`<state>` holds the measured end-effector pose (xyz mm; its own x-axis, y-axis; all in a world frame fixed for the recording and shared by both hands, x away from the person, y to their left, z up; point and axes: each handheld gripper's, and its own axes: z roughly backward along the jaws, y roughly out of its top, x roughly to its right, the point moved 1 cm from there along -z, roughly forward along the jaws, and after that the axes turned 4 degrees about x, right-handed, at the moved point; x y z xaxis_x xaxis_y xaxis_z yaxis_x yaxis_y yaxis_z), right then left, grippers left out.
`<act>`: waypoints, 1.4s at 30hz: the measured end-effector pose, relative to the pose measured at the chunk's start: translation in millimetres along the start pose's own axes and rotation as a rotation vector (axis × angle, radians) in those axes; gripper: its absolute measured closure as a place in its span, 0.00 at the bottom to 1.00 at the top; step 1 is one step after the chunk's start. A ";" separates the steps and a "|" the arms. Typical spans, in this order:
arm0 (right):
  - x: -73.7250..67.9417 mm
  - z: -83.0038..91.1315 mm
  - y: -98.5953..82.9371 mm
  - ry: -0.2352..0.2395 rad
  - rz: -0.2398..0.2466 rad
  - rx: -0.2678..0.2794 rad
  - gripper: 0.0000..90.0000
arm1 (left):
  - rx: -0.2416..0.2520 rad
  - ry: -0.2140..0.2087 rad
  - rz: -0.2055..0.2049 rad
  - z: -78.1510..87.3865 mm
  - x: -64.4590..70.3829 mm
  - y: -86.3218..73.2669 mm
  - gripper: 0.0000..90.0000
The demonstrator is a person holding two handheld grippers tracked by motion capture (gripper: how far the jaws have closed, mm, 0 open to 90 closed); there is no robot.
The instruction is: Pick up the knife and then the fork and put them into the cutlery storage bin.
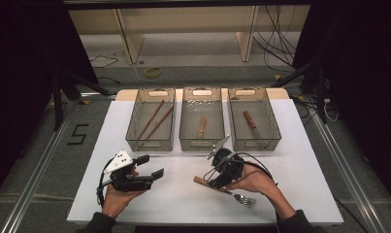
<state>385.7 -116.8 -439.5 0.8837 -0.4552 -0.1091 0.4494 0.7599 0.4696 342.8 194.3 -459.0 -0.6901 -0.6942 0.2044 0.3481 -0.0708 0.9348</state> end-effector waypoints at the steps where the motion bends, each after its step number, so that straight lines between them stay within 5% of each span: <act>1: -0.3 -1.2 -0.3 0.000 0.000 -0.005 0.41 | -0.001 0.001 0.000 0.0 -0.1 -0.1 0.20; 27: -6.0 -19.9 -6.4 -0.021 0.033 -0.145 0.59 | 0.005 0.000 -0.006 2.2 0.4 -0.8 0.20; 42: -6.1 -26.6 -8.7 -0.033 0.053 -0.172 0.76 | 0.001 -0.002 -0.010 2.1 0.6 -0.9 0.20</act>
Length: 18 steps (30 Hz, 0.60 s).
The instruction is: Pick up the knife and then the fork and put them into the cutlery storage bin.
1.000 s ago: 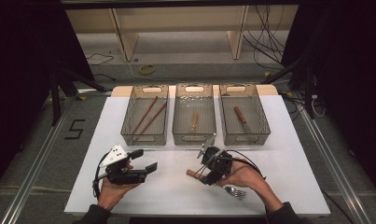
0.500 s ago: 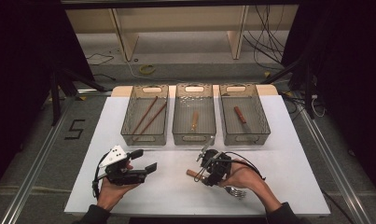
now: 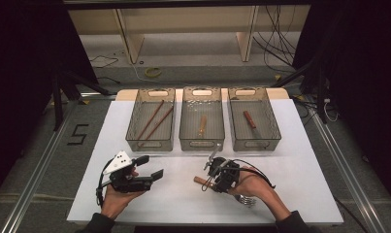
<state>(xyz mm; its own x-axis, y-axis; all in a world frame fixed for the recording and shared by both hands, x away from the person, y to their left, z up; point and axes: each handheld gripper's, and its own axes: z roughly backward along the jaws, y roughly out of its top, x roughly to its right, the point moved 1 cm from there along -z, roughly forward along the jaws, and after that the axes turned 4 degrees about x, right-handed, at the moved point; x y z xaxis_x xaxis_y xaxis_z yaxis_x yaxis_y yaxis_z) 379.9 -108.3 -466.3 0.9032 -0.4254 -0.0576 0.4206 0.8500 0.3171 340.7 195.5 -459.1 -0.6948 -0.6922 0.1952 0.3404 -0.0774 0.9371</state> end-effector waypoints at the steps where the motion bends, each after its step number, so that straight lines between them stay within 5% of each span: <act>1: 0.5 -0.5 -0.2 -0.001 0.007 0.000 0.77 | 0.000 0.000 0.000 0.0 0.0 0.0 0.20; 18: -4.4 -2.8 0.4 -0.023 0.048 -0.017 0.86 | -0.001 -0.002 0.001 -0.2 0.5 -0.1 0.20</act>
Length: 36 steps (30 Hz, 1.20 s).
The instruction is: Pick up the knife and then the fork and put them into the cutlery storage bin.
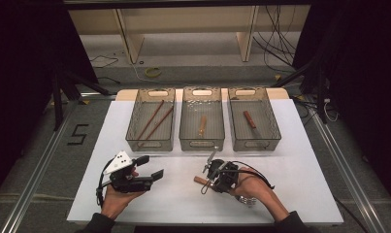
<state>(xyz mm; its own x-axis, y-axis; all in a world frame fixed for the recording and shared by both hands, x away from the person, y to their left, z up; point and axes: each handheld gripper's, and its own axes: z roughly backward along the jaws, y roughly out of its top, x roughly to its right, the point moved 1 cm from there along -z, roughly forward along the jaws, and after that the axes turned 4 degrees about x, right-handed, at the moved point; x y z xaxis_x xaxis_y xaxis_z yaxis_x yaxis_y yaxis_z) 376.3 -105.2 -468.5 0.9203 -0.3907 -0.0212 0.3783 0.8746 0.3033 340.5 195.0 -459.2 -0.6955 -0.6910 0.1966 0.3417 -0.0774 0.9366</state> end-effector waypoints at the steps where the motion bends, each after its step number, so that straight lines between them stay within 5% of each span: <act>1: 0.2 0.1 -0.1 0.002 0.007 0.001 0.86 | 0.001 0.001 0.001 0.0 0.1 0.0 0.20; 9: 0.9 3.5 0.1 -0.003 0.020 0.015 0.86 | 0.001 0.001 0.000 0.2 -0.2 0.1 0.20; 20: 7.8 14.0 -0.7 0.009 -0.039 0.089 0.86 | 0.000 0.000 0.001 0.1 -0.2 0.0 0.20; 28: 15.6 24.5 -2.5 0.048 -0.082 0.176 0.86 | -0.001 0.000 0.000 0.1 -0.1 -0.1 0.20; 36: 33.8 46.2 -9.2 0.038 -0.154 0.275 0.86 | -0.002 0.002 0.000 -0.3 -0.3 -0.3 0.20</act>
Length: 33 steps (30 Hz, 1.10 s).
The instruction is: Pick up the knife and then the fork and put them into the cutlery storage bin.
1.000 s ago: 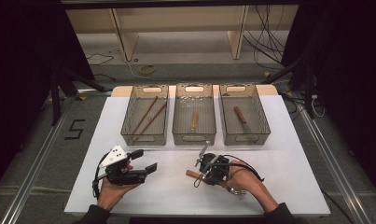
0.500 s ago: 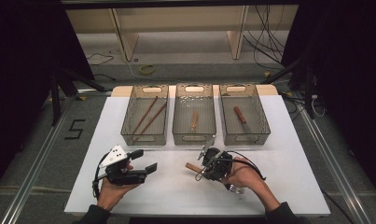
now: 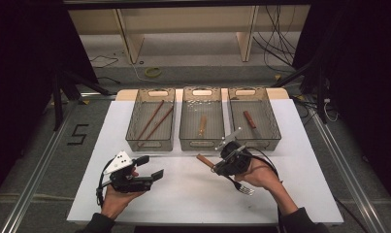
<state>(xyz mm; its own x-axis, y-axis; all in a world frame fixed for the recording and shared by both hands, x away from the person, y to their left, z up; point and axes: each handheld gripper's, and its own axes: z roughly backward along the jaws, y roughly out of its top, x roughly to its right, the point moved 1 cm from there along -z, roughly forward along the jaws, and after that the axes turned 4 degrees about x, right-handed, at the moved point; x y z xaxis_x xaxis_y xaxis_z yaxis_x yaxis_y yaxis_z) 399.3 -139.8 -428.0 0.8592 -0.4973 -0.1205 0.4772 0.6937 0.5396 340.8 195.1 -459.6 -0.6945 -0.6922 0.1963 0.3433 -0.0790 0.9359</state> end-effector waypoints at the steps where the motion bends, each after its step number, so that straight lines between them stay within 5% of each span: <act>1: 3.0 4.6 0.5 -0.008 -0.010 0.017 0.86 | 0.000 0.000 0.000 0.0 0.0 0.0 0.20; 14: 47.0 62.4 6.0 -0.078 -0.125 0.235 0.86 | -0.004 0.002 0.001 -0.3 -0.2 -0.4 0.20; 33: 78.4 91.5 15.1 -0.183 -0.191 0.315 0.86 | 0.000 0.003 0.001 0.2 -0.5 -0.5 0.20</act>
<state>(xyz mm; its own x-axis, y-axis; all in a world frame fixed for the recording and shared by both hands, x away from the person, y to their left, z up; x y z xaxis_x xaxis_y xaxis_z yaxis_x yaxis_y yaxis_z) 457.0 -215.9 -353.0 0.6999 -0.7060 -0.1084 0.5206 0.4003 0.7541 340.9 195.6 -460.1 -0.6922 -0.6944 0.1965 0.3439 -0.0780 0.9358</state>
